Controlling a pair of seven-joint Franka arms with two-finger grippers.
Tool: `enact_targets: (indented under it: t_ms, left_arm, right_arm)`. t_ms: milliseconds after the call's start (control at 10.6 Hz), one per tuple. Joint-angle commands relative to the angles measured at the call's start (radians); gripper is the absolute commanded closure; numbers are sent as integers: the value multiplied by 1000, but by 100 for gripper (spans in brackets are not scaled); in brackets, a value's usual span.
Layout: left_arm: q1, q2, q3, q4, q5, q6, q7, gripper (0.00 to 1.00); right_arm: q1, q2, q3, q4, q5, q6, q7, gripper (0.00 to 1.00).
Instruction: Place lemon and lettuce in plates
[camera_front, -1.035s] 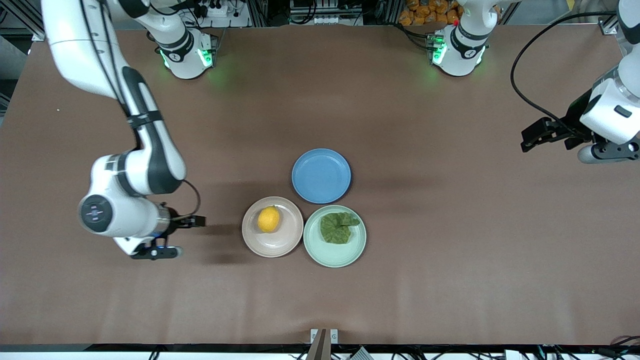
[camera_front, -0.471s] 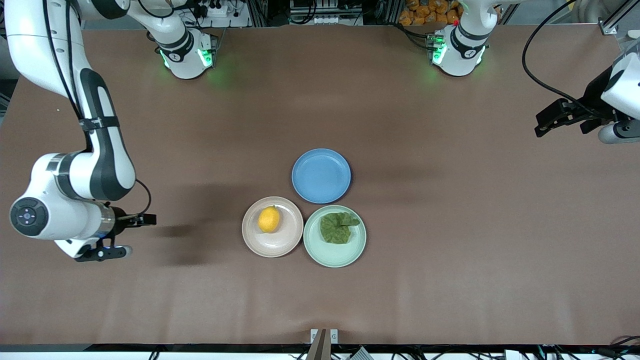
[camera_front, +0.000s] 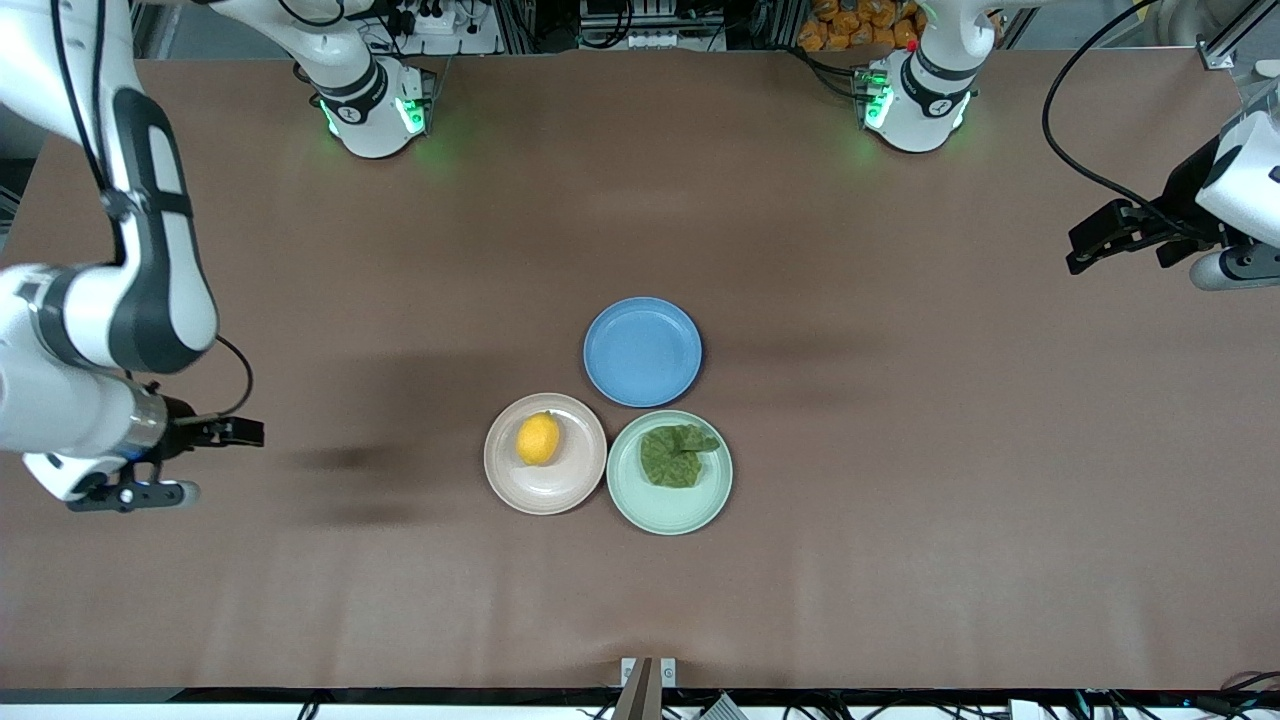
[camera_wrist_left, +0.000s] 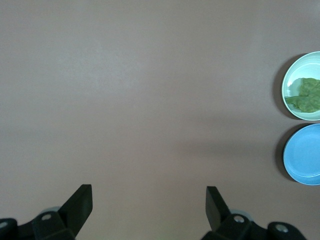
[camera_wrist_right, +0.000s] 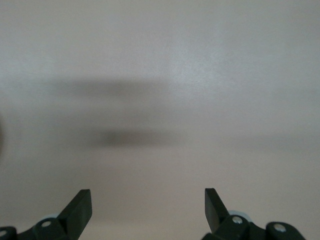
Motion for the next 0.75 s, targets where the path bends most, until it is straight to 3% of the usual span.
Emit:
enact_targets:
  t_ms: [0,659]
  left_arm:
    - [1,-17,14,0,-14,-13,15,0]
    - [18,-36,14,18,14,-49,23,0]
  right_arm:
    - [-21,-166,13,-80,-14,-82,1,0]
    - [-29,-427,11,-72,-14,-364,3,0]
